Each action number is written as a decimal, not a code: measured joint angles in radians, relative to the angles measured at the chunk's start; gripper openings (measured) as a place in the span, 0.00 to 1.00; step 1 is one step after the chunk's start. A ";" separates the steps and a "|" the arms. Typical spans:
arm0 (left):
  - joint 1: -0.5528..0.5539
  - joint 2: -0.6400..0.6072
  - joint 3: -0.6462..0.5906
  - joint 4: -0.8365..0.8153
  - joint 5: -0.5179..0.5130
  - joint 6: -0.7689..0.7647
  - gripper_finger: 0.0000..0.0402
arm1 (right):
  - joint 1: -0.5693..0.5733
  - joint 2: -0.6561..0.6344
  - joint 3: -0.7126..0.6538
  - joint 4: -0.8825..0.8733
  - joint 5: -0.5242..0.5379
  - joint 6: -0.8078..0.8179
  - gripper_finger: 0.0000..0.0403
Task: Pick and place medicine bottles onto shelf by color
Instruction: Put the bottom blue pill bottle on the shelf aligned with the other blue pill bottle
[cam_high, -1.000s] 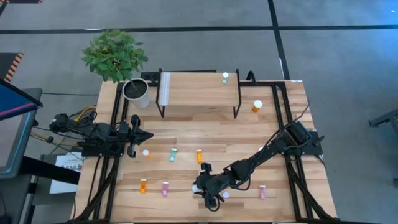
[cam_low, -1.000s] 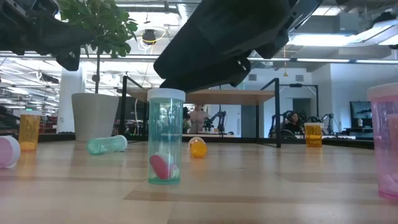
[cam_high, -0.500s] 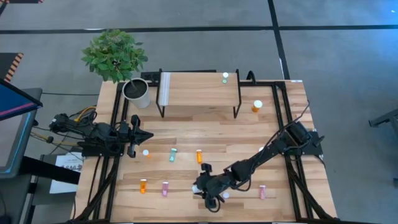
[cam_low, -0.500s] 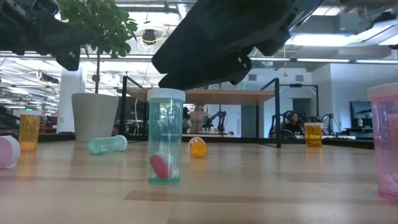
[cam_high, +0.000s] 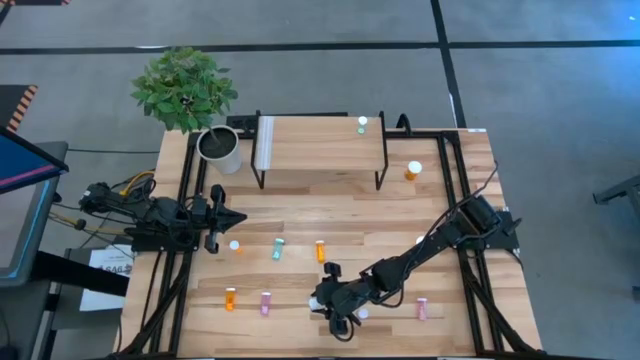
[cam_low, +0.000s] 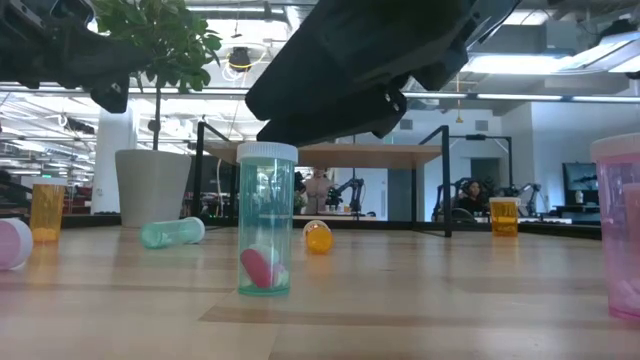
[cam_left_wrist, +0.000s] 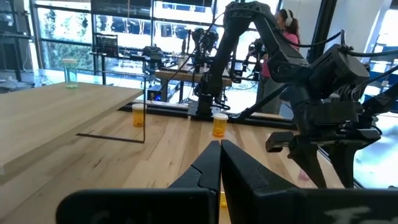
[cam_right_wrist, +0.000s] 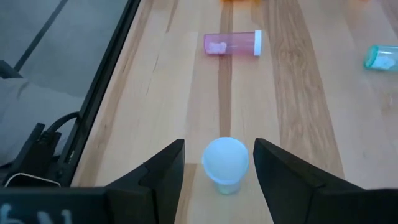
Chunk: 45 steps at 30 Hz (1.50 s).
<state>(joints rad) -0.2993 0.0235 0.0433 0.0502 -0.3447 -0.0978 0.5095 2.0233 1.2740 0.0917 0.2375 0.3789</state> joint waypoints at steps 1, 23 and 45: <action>0.000 0.000 0.000 0.000 0.000 0.000 0.00 | 0.000 0.018 0.002 0.017 0.000 -0.006 0.54; 0.000 0.002 0.000 -0.029 -0.006 -0.001 0.00 | -0.006 0.082 0.015 0.037 -0.031 0.013 0.46; 0.000 0.002 0.000 -0.034 -0.006 -0.005 0.00 | -0.074 -0.117 0.015 -0.163 -0.030 -0.091 0.34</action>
<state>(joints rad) -0.2995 0.0254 0.0429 0.0162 -0.3510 -0.1032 0.4358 1.9060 1.2889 -0.0716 0.2072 0.2876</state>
